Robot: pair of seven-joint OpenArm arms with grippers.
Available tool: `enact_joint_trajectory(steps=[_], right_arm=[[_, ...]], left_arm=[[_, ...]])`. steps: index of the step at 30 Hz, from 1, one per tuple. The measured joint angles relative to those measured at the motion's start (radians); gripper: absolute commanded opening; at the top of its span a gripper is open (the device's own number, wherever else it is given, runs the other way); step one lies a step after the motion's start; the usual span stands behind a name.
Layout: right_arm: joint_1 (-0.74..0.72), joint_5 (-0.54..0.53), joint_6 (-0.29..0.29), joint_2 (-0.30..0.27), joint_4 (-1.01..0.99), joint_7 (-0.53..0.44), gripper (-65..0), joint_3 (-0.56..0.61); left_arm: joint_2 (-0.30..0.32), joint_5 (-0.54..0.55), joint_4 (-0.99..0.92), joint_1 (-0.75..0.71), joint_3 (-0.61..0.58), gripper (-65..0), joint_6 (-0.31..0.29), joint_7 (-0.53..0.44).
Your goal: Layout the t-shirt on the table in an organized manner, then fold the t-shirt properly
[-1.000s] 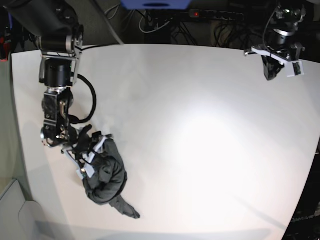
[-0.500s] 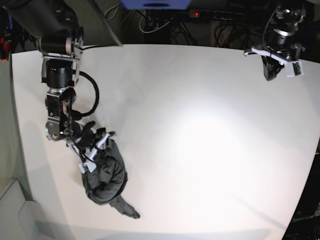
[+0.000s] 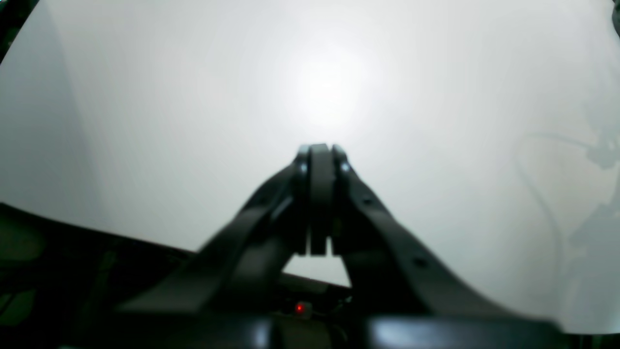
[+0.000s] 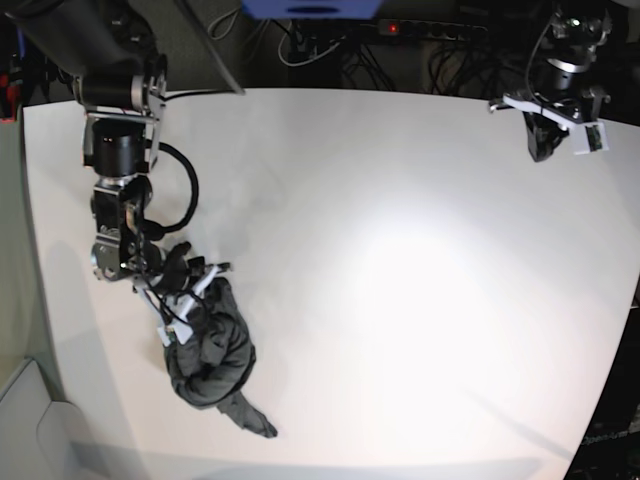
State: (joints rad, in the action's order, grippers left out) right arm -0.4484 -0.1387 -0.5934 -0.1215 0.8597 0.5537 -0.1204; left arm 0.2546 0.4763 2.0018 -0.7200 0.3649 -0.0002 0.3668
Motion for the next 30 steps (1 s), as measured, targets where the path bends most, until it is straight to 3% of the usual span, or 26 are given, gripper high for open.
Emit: enact_joint_trajectory(steps=[4,9,15,21,25,28,30], right_arm=[[0.018,0.017,0.0,0.0,0.135,0.113,-65.0,0.002],[0.013,0.023,-0.001,-0.004,0.448,0.309,-65.0,0.001],[-0.014,0.01,-0.004,-0.006,0.762,0.468,-65.0,0.012],[-0.196,0.003,-0.01,-0.007,0.937,0.641,-65.0,0.02],[-0.258,0.0,-0.008,-0.008,0.956,0.662,-65.0,0.019],[-0.164,0.001,-0.008,-0.008,0.93,0.66,-65.0,0.019],[-0.096,0.007,-0.009,-0.007,0.878,0.602,-65.0,0.02]], left_arm=[[0.0,0.0,0.0,0.0,0.0,-64.8,0.0,0.0],[-0.001,0.0,-0.001,0.0,0.0,-64.8,0.0,0.0],[0.0,0.0,-0.001,0.0,0.0,-64.8,0.0,0.0],[0.002,0.0,-0.001,0.001,0.0,-64.8,0.0,0.0],[0.0,0.0,-0.001,0.0,0.0,-64.8,0.0,0.0],[0.0,0.001,-0.001,-0.002,0.0,-64.8,0.0,0.0],[-0.002,0.001,-0.001,-0.004,0.0,-64.8,0.0,0.0]])
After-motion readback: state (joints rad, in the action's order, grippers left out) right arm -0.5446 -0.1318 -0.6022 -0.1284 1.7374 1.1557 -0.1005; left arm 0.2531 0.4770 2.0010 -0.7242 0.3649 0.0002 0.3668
